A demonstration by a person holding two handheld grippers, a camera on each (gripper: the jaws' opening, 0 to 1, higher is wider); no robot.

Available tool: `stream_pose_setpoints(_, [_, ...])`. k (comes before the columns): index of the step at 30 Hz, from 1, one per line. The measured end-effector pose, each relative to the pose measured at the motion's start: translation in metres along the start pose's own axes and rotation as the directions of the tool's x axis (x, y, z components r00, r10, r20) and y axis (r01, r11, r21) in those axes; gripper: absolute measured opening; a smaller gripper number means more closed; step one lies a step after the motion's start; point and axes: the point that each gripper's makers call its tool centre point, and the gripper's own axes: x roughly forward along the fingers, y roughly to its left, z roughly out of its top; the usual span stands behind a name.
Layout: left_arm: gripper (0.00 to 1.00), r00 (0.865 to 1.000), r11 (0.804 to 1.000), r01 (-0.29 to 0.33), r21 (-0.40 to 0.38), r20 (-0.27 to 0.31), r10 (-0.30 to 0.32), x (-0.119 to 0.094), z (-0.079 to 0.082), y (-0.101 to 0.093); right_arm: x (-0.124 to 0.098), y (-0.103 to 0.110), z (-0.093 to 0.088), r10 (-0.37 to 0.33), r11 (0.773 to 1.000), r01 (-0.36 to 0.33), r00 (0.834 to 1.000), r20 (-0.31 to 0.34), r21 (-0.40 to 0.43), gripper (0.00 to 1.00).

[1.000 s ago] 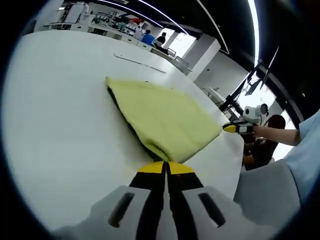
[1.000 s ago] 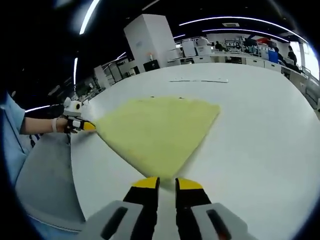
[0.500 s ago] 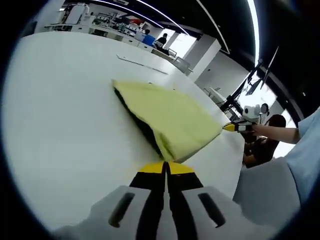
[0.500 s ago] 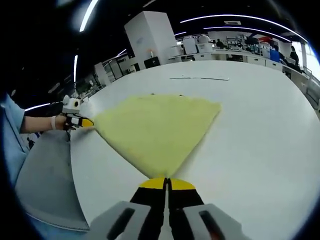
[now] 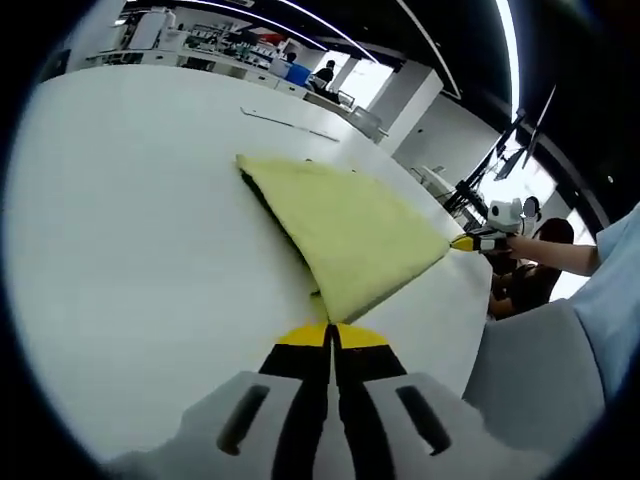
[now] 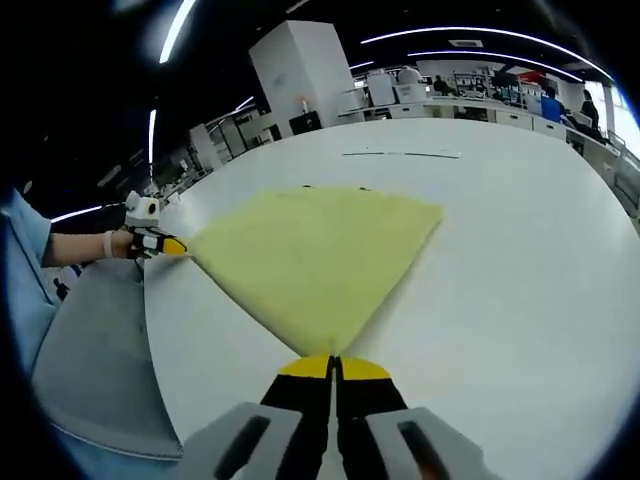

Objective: Fold the garment on the visible template until the final outline fits inside the template.

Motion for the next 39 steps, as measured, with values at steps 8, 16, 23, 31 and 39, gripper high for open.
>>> stream_pose_setpoints(8, [0.0,0.999,1.0,0.024,0.003,-0.042,-0.024,-0.006,-0.017,-0.008,-0.011,0.013,-0.021,0.009,1.0,-0.009,1.0,0.001,0.024,0.0])
stream_pose_setpoints(16, [0.0,0.994,0.999,0.035,0.015,-0.1,-0.033,-0.009,-0.03,-0.013,-0.02,0.022,-0.034,0.018,0.999,-0.018,1.0,0.007,0.046,0.0])
stream_pose_setpoints(23, [0.0,0.995,0.999,0.036,-0.005,-0.095,-0.036,-0.009,-0.029,-0.014,-0.019,0.022,-0.033,0.013,0.999,-0.013,1.0,0.004,0.041,0.0])
stream_pose_setpoints(31, [0.01,0.998,0.999,0.052,-0.01,-0.029,-0.052,-0.016,-0.011,-0.015,-0.026,0.018,-0.025,-0.007,1.0,0.007,1.0,0.025,-0.002,0.1])
stream_pose_setpoints(39, [0.32,0.994,0.997,0.066,0.039,0.081,-0.069,-0.035,0.024,-0.025,-0.038,0.019,-0.007,-0.004,0.997,0.011,0.996,0.084,-0.082,0.45])
